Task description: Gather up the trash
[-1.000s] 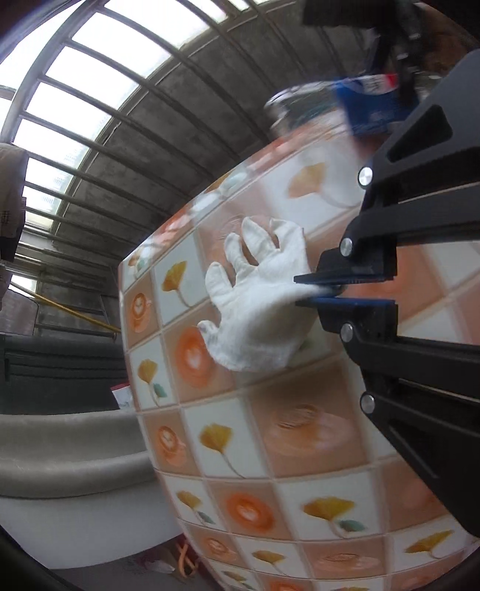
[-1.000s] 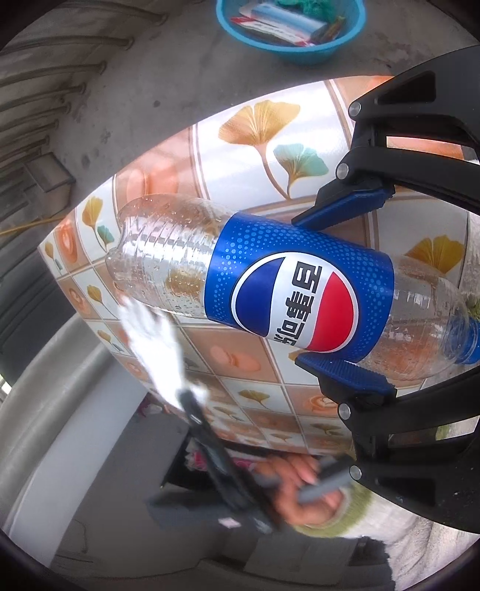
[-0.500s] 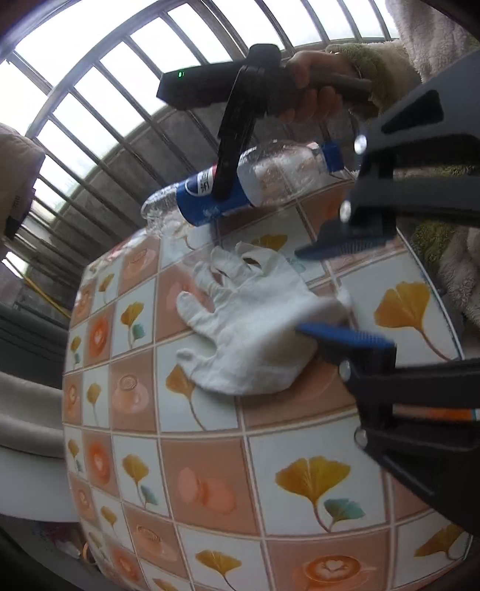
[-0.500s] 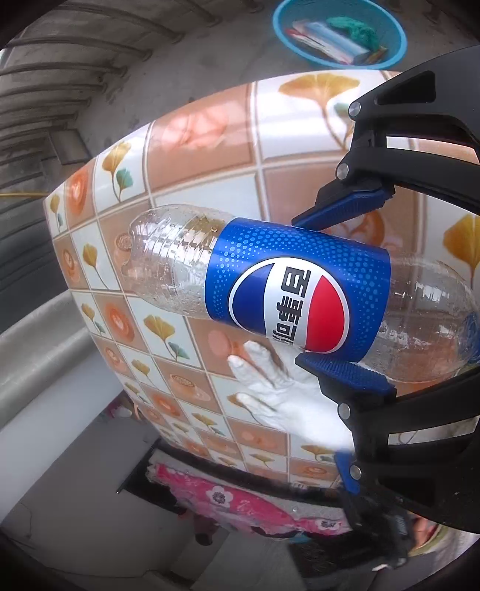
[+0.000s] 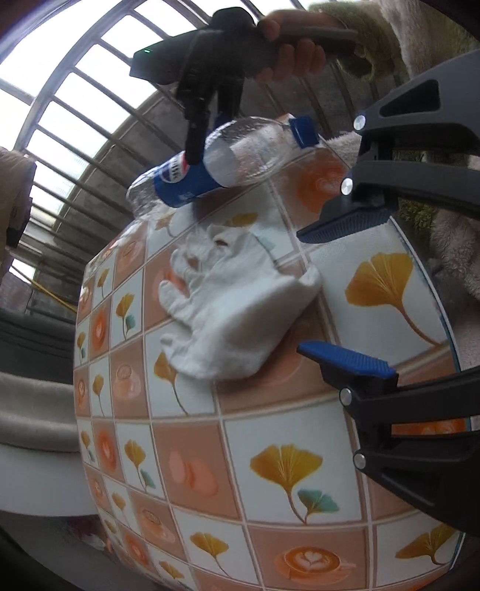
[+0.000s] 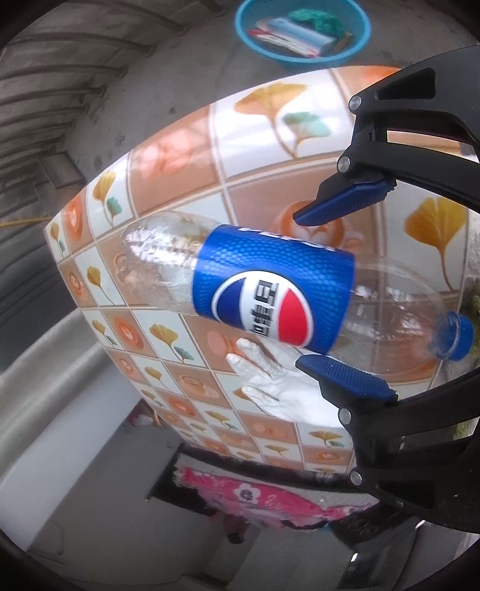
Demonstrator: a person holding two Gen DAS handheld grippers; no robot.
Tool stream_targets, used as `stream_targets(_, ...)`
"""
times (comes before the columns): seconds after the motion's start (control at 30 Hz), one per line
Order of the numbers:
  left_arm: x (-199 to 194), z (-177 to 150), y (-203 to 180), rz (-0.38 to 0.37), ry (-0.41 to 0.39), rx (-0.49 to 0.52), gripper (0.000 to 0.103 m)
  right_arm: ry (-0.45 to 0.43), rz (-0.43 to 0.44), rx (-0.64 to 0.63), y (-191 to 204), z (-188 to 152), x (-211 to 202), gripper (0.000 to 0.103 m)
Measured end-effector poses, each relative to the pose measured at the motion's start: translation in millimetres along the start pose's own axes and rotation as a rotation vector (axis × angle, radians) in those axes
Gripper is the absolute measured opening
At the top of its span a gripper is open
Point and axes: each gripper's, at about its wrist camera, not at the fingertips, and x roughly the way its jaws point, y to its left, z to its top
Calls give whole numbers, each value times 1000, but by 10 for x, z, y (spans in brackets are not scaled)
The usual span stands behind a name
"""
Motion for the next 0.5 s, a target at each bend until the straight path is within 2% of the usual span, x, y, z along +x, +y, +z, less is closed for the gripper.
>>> stream_targets(0.1,157,-24,-88,142,-16,64,53,-6,9,15,-5,-52,-2,69)
stream_targets(0.13,172,-30,-89,166,-35,69,50,-5,13,17,-4,-61,6,69)
stream_targets(0.2,189,-3,-83,174,-37,95,24,-1,20,25,-5,-72,26,69)
stream_targets(0.23,189,15,-86,176,-33,112,19,0,21,27,-1,-74,32,69)
stream_targets(0.27,169,49,-103,212,-34,154,13,0,19,23,10,-73,36,69)
stream_targets(0.33,42,115,-174,322,-88,274,11,-7,10,10,36,-70,29,69)
stream_targets(0.4,-129,149,-301,431,-139,441,11,-12,8,3,42,-72,28,69)
stream_targets(0.47,-198,87,-421,477,-125,570,11,-12,21,10,25,-75,40,69)
stream_targets(0.5,-204,32,-453,473,-97,607,11,-11,27,14,8,-81,46,69)
